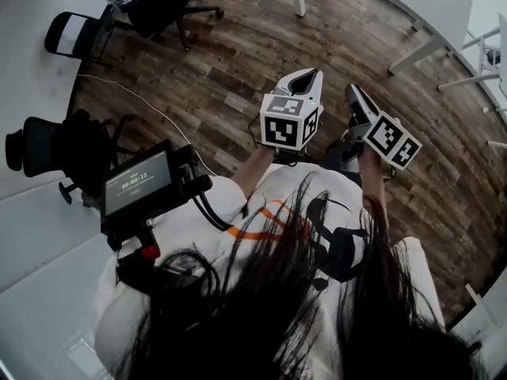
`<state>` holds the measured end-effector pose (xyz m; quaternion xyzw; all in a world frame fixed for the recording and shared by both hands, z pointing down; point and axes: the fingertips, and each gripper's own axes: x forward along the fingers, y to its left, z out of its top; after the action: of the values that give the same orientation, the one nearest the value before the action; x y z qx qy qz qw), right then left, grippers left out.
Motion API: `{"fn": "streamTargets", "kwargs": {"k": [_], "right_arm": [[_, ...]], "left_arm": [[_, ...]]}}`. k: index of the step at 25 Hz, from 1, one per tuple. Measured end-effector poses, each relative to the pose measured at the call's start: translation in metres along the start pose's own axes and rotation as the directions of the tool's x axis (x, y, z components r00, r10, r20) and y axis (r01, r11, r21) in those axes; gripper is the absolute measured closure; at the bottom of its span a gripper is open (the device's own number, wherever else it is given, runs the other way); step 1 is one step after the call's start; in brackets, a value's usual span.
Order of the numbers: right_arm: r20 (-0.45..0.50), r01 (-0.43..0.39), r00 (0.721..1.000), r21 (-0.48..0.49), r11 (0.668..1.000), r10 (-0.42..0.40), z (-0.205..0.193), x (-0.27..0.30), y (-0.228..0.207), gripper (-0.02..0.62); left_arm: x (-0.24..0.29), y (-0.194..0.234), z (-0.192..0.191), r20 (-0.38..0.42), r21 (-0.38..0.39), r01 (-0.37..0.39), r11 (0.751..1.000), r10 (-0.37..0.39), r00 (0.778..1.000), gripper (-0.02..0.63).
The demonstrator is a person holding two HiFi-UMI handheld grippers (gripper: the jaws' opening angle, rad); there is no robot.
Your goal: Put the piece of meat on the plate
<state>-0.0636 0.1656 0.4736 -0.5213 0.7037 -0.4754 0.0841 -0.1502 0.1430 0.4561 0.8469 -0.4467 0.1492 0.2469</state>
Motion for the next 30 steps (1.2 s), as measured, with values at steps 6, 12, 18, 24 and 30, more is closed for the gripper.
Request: {"fn": "streamTargets", "kwargs": {"k": [6, 12, 18, 24, 30], "right_arm": [[0.019, 0.039, 0.999, -0.012, 0.999, -0.039, -0.011, -0.013, -0.006, 0.531], [0.035, 0.055, 0.998, -0.032, 0.998, -0.054, -0.008, -0.02, -0.006, 0.531], [0.038, 0.071, 0.997, -0.046, 0.996, -0.07, -0.003, -0.025, -0.007, 0.531], [0.041, 0.091, 0.995, -0.055, 0.994, -0.089, -0.001, -0.032, -0.01, 0.531], [0.054, 0.102, 0.994, -0.051, 0.993, -0.099, 0.001, -0.039, -0.011, 0.531]], "left_arm": [[0.001, -0.01, -0.012, -0.007, 0.004, 0.051, 0.999, -0.051, 0.999, 0.601], [0.003, -0.019, -0.008, 0.01, 0.011, 0.088, 0.996, -0.088, 0.996, 0.601], [0.004, -0.024, -0.004, 0.017, 0.008, 0.1, 0.995, -0.1, 0.995, 0.601], [0.005, -0.03, -0.003, 0.016, 0.007, 0.114, 0.993, -0.114, 0.993, 0.601], [0.004, -0.036, -0.003, 0.011, 0.012, 0.129, 0.992, -0.129, 0.992, 0.601]]}}
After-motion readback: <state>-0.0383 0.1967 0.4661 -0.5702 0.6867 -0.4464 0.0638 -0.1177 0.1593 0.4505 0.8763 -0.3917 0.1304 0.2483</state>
